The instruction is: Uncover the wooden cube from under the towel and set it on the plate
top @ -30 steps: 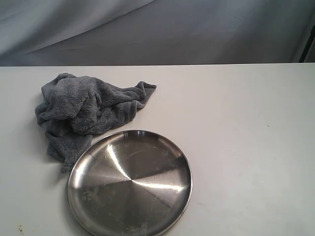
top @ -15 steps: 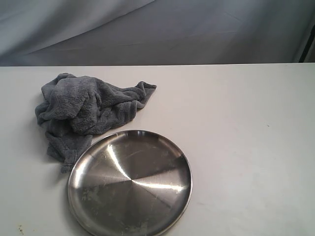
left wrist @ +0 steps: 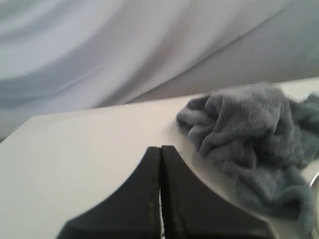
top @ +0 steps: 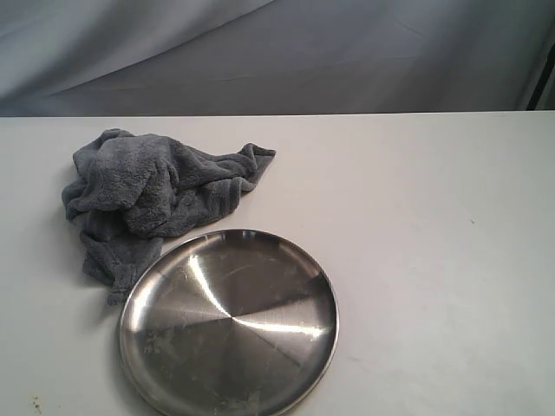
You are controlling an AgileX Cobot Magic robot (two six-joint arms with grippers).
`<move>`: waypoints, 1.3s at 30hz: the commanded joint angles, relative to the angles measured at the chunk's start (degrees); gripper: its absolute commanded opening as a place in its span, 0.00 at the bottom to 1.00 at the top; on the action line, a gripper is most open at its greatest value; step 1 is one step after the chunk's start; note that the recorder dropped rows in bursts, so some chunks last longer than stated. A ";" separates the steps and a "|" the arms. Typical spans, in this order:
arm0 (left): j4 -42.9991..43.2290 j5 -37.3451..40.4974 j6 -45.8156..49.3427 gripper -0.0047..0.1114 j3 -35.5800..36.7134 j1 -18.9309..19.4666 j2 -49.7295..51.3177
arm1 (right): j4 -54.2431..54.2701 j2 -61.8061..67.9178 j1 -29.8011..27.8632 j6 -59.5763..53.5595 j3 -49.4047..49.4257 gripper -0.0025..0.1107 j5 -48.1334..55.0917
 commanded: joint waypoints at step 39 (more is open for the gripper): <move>53.40 -38.44 -67.83 0.04 -49.02 -0.29 54.45 | -0.22 -0.32 0.11 -0.04 0.21 0.02 -0.37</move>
